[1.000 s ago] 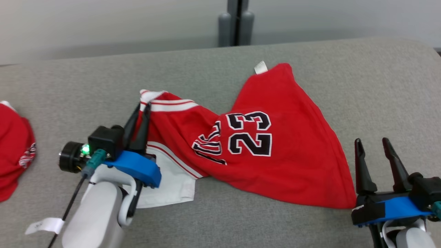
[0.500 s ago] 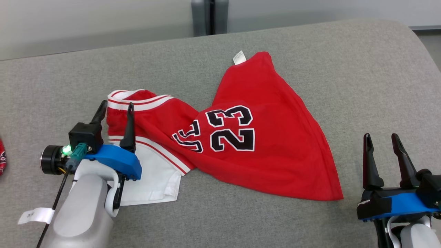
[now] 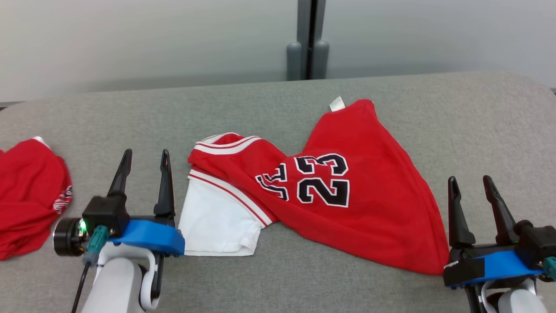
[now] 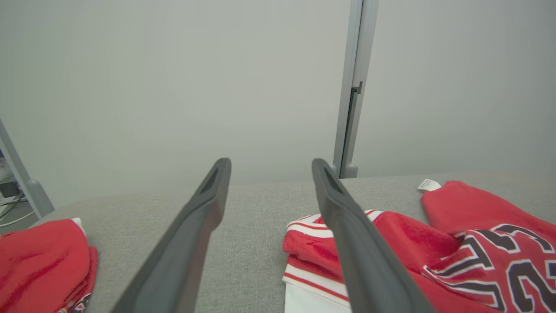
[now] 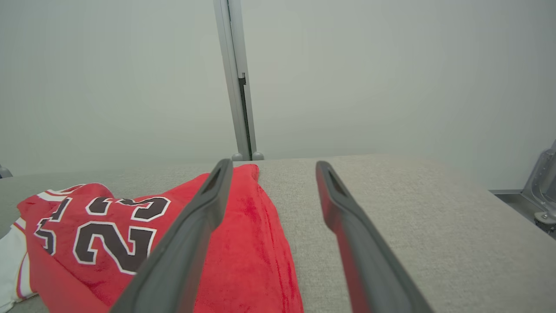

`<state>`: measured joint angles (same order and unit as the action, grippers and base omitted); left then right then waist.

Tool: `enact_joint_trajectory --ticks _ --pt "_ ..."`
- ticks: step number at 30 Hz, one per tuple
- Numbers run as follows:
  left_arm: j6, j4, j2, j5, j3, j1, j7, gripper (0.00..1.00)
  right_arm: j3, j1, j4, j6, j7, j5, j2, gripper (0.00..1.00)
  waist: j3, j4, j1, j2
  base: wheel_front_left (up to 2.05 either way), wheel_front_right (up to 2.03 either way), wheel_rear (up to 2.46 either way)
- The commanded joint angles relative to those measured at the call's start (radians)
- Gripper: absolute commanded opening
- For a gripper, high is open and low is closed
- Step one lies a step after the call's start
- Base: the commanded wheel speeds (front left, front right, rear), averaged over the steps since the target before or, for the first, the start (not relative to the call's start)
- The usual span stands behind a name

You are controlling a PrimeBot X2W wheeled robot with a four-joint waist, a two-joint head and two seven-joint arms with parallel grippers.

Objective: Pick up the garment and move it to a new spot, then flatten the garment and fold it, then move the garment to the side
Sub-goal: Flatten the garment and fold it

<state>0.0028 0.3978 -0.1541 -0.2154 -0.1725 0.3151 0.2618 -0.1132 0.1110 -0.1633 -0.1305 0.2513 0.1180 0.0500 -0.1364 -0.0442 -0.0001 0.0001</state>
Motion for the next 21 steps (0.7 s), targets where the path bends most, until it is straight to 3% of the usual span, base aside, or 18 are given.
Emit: enact_joint_trajectory --ticks 1,12,21 --pt "0.002 -0.037 0.007 0.015 0.021 -0.047 0.004 1.00 0.010 -0.022 0.007 -0.001 -0.004 0.003 0.001 1.00 0.018 0.016 0.0001 -0.0001 0.00 0.00 0.00" --pt "-0.011 -0.143 0.044 0.057 0.078 -0.206 0.003 1.00 0.046 -0.088 0.053 -0.001 -0.045 0.014 0.001 1.00 0.086 0.087 0.0001 -0.0001 0.00 0.00 0.00" --pt "-0.029 -0.152 0.055 0.081 0.108 -0.240 0.004 1.00 0.050 -0.123 0.083 -0.001 -0.076 0.016 0.001 1.00 0.101 0.097 0.0001 -0.0001 0.00 0.00 0.00"
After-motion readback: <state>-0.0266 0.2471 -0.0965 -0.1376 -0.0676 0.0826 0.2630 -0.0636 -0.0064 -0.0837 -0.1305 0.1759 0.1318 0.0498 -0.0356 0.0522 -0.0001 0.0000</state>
